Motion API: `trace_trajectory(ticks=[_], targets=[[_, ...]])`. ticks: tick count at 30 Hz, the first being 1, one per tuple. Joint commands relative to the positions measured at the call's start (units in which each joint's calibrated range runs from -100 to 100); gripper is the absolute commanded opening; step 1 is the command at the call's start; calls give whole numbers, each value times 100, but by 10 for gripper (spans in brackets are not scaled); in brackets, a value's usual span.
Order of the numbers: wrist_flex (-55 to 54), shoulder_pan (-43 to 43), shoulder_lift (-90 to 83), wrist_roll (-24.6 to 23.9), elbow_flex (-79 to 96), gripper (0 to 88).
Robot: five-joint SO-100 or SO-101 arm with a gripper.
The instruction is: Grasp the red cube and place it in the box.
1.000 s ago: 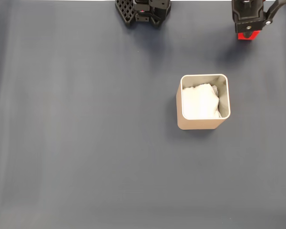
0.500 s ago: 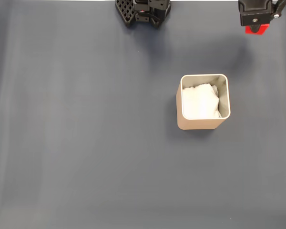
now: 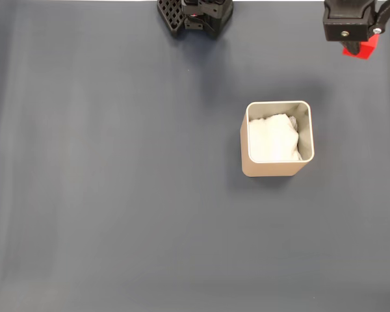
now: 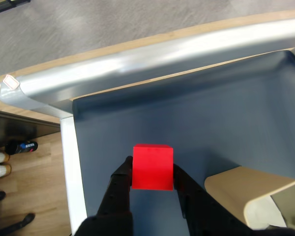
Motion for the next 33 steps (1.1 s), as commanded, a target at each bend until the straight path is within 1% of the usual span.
trace_trajectory(ticks=[1, 5, 17, 33], targets=[[254, 248, -196, -88, -527, 3], [460, 525, -196, -112, -727, 3], [558, 1561, -75, -83, -818, 3], [558, 2569, 98, -127, -1010, 3]])
